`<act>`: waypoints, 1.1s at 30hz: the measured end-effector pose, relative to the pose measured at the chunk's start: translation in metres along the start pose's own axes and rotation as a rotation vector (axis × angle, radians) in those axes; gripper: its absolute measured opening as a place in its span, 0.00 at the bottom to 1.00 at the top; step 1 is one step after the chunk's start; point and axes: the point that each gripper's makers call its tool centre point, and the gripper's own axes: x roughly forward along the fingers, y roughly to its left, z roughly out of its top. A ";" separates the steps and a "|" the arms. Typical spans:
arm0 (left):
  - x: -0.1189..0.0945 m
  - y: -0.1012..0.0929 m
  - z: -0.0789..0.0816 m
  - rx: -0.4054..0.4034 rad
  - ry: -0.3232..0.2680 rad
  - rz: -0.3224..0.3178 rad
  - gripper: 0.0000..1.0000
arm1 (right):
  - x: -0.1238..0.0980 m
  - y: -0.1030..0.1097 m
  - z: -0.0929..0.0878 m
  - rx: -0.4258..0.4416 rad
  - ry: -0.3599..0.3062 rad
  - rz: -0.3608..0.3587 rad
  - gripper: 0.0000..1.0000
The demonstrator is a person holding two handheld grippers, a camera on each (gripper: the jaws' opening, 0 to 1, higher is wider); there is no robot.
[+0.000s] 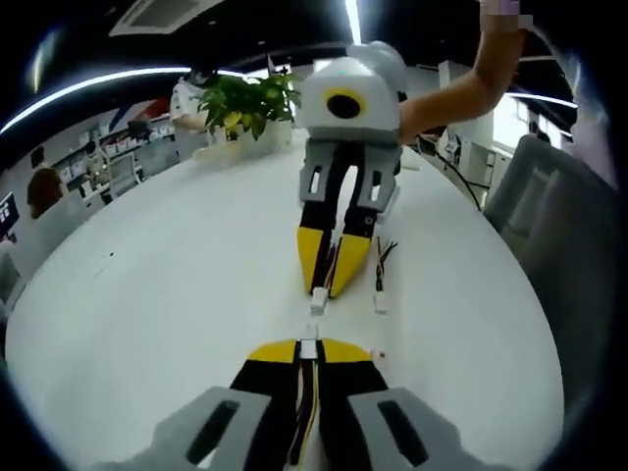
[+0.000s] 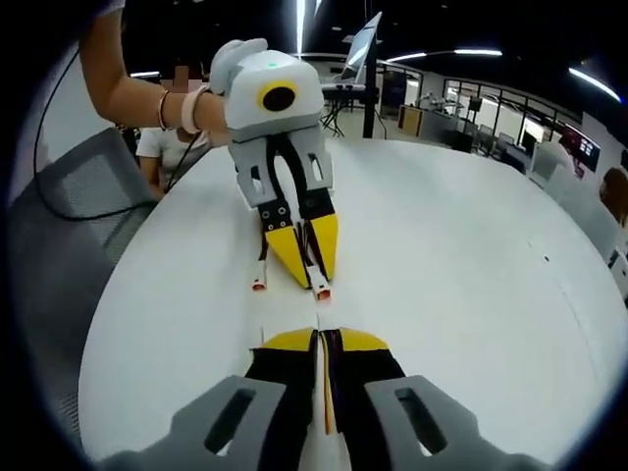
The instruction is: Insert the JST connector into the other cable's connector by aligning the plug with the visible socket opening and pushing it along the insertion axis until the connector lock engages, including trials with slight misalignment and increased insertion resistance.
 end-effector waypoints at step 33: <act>0.000 -0.014 0.013 0.047 0.017 -0.075 0.00 | -0.006 0.014 0.007 -0.045 0.029 0.058 0.04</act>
